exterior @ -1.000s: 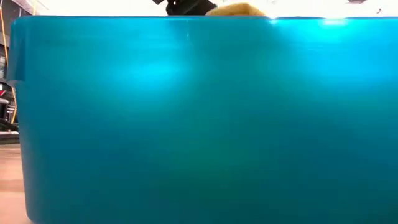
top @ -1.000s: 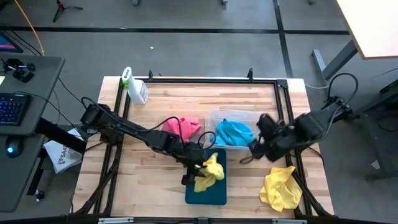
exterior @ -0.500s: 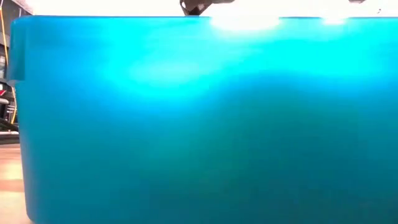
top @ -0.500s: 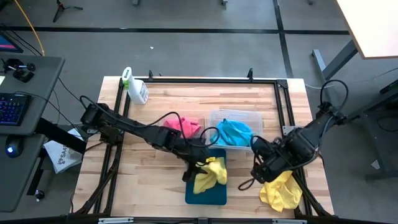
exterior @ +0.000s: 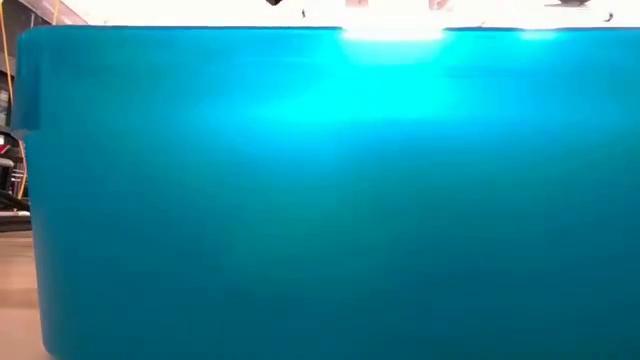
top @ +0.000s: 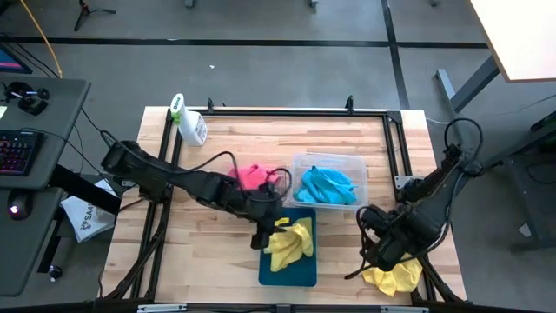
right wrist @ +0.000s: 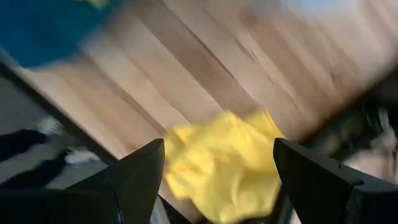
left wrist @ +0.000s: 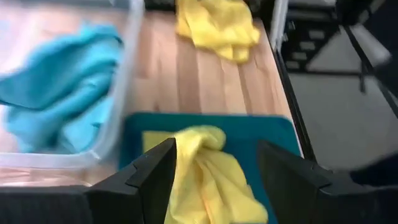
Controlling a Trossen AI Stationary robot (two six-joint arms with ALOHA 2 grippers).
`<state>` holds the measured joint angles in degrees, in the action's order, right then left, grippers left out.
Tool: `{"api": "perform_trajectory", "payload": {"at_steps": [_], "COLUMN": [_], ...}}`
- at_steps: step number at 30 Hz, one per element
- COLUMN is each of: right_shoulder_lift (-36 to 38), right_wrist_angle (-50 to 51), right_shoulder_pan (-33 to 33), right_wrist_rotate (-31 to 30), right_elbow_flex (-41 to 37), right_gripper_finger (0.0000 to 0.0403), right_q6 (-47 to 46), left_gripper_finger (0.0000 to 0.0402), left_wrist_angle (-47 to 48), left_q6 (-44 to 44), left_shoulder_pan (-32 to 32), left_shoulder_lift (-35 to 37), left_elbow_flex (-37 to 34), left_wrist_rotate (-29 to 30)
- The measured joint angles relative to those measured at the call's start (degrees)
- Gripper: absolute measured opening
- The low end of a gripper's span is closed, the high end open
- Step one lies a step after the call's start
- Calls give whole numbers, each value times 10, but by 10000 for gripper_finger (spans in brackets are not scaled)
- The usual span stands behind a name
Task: Sort microfiber towel by color & place in baskets
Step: Put the yellow microfiber towel into the blue bin
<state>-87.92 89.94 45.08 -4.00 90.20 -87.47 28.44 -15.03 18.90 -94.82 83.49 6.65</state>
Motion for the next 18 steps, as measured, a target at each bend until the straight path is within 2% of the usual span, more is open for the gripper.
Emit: {"api": "perform_trajectory", "payload": {"at_steps": [4, 11, 14, 18], "right_shoulder_lift": [11, 28, 28, 28], "right_wrist_angle": [-33, -276, -346, -382], "right_shoulder_pan": [25, 52, 54, 53], "right_wrist_rotate": [79, 186, 208, 209], "right_elbow_flex": [-102, -284, -337, -381], "right_gripper_finger": [298, 298, 298, 298], "right_q6": [-70, -131, -160, -182], "left_gripper_finger": [209, 209, 209, 209], "left_wrist_angle": [-21, -27, -29, -27], "left_q6": [-17, -47, -59, -62], "left_shoulder_pan": [18, 41, 51, 69], "left_shoulder_lift": [38, 74, 85, 98], "left_elbow_flex": [-14, -17, -17, -17], "left_wrist_rotate": [65, 140, 155, 163]}}
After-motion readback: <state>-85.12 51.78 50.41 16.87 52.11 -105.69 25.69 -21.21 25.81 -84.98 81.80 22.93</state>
